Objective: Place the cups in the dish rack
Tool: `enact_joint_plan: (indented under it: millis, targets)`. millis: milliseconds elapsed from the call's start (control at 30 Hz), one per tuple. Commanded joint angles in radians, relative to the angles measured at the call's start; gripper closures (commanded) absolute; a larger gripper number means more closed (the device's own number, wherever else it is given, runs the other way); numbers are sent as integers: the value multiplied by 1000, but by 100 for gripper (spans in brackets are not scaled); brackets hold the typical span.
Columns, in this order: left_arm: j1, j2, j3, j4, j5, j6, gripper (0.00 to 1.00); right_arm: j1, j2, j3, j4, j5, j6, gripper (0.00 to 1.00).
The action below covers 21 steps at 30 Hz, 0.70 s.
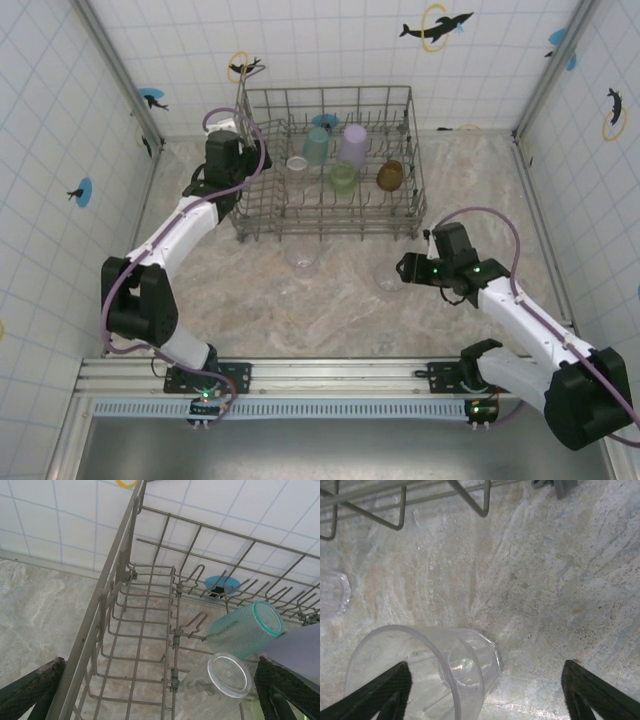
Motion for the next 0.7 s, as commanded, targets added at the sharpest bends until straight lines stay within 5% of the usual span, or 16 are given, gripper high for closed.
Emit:
enact_joint_plan:
  millis: [0, 400, 667]
  targets:
    - [-28, -46, -2, -103, 17, -33, 2, 23, 19, 1, -16, 30, -5, 25]
    - [-28, -172, 7, -192, -49, -1, 2, 76, 72, 2, 10, 58, 1, 60]
    - [-28, -225, 0, -220, 4, -27, 2, 80, 75, -5, 16, 62, 7, 80]
